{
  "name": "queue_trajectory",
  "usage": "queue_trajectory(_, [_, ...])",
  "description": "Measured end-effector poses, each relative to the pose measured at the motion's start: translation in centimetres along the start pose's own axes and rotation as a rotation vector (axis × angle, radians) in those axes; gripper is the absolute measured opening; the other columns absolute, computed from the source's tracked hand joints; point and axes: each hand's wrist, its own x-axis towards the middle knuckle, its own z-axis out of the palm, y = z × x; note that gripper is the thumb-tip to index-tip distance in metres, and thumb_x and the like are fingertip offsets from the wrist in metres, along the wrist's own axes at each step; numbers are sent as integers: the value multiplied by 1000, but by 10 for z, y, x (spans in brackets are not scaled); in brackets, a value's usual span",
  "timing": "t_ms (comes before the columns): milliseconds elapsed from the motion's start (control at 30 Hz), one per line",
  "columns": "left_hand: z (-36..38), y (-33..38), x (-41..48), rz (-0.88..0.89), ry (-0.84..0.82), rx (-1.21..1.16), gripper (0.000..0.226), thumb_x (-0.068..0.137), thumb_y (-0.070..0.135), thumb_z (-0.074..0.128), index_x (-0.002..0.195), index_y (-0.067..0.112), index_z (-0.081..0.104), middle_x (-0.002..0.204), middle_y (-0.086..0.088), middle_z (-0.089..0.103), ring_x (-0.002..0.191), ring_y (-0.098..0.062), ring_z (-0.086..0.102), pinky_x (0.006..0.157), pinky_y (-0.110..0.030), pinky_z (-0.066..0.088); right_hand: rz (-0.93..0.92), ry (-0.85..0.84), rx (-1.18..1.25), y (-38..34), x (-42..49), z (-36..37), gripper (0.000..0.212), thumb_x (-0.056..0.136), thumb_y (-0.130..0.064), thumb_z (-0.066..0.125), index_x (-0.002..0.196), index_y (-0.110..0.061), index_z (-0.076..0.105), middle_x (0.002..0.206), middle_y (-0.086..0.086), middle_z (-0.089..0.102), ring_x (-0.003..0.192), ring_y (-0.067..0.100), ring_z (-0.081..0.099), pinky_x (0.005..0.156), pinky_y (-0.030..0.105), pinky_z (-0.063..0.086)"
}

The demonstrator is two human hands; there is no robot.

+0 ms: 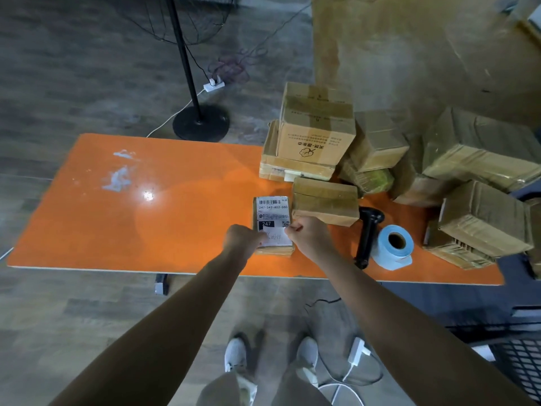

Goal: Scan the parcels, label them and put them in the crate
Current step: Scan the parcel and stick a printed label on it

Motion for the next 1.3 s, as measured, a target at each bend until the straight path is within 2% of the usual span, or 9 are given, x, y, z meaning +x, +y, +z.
queue_trajectory(133, [7,-8,6,57,34,30,35,75,11,66,47,12,46,61,-9,56,47,-20,38,46,-23,23,20,30,-12,3,-2,6,21,93,-24,59,87,-8,71,81,3,72,79,18,65,72,35,53])
queue_trajectory(333, [9,-11,6,156,112,255,35,78,18,60,49,15,41,44,3,41,41,-13,36,33,-20,19,41,76,-52,0,1,13,21,93,-26,60,86,-9,69,82,3,70,78,19,64,68,34,51])
queue_trajectory(467, [12,-12,5,202,128,315,22,83,20,56,64,13,48,62,-1,52,53,-17,45,41,-23,25,43,83,-103,-3,1,15,22,93,-26,60,84,-7,67,81,6,69,78,23,64,66,39,53])
queue_trajectory(567, [12,-13,6,193,118,270,16,84,21,59,81,6,59,76,-7,64,66,-25,62,47,-25,38,89,99,-81,-1,2,14,24,90,-32,65,87,-9,59,85,3,63,78,19,58,59,32,42])
queue_trajectory(700, [9,-14,11,69,42,93,19,81,21,68,87,3,62,79,-8,68,52,-18,64,50,-31,57,165,48,1,4,4,12,34,88,-43,67,95,-13,52,83,-1,57,71,14,52,51,26,33])
queue_trajectory(867, [6,-14,19,-29,-7,22,42,83,36,63,104,0,61,81,-8,61,67,-19,57,44,-25,50,200,4,106,5,9,19,34,92,-42,61,76,-15,52,69,1,59,56,13,54,50,28,43])
queue_trajectory(967, [7,-15,21,7,-22,41,40,83,37,62,102,2,59,84,-8,63,71,-21,59,48,-27,52,219,-20,205,5,7,18,32,93,-35,63,68,-20,50,77,10,67,67,24,65,67,42,61])
queue_trajectory(1100, [3,-15,15,101,-19,60,29,86,31,60,93,3,57,85,-8,64,64,-22,62,59,-37,60,260,-40,367,6,-4,12,17,92,-29,65,92,-17,54,90,0,63,78,18,66,76,44,61])
queue_trajectory(1300, [1,2,-9,234,-12,-78,24,85,33,63,80,16,46,80,-8,63,64,-25,59,68,-42,56,299,71,634,-3,-30,-15,11,96,-36,57,91,-29,51,89,-3,59,81,18,63,93,52,52])
